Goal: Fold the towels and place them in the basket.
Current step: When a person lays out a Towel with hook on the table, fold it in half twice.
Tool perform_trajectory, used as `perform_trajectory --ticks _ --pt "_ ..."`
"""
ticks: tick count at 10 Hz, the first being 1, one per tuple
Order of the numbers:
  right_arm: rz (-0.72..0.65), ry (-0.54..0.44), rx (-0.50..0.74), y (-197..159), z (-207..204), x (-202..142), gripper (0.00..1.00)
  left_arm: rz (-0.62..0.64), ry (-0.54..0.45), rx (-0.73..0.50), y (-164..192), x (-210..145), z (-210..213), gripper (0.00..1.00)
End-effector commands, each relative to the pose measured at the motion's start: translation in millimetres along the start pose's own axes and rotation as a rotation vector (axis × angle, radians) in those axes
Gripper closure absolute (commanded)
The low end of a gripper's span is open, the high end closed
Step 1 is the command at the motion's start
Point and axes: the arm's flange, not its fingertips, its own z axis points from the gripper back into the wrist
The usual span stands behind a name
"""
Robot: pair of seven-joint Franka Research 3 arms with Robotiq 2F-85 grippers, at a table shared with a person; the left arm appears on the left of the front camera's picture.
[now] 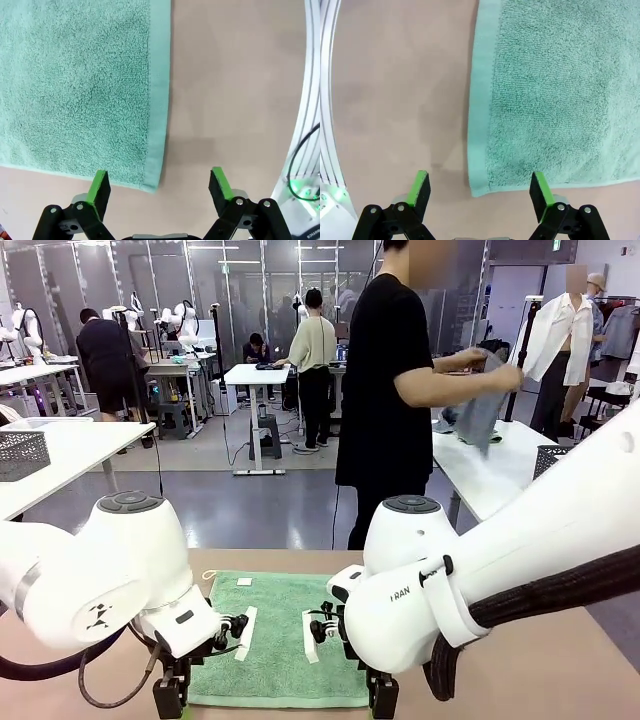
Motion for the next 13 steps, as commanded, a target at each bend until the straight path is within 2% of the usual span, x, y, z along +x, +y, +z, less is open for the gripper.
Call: perform_trajectory --ticks 1,8,9,10,11,12,13 --pt "-0.03 0.021 -0.02 -7.3 -11.0 7.5 0.0 -0.016 -0.015 0.027 -3.2 -6.9 -14.2 0.0" --pt "-0.027 0.026 0.01 -13.7 -23.3 9.3 0.0 0.012 -0.029 -0.007 -0.1 -19.5 -33.2 0.0" --pt "-0.027 0.028 0.014 -13.7 -23.9 8.4 0.0 0.015 -0.043 -0.018 0.4 -20.6 -33.1 0.08" --pt "-0.029 0.025 0.016 -15.0 -24.1 7.9 0.0 0.014 -0.054 -0.022 1.6 -21.6 -32.6 0.39" --pt "-0.038 0.026 0.013 -15.5 -24.6 7.8 0.18 0.02 -0.054 -0.026 2.3 -21.6 -32.2 0.56" --pt "-0.038 0.026 0.013 -16.1 -24.7 8.0 0.31 0.024 -0.051 -0.028 1.8 -24.2 -33.2 0.94" --pt "-0.04 0.025 0.01 -15.8 -24.4 7.8 0.64 0.035 -0.047 -0.034 1.1 -24.9 -33.1 1.0"
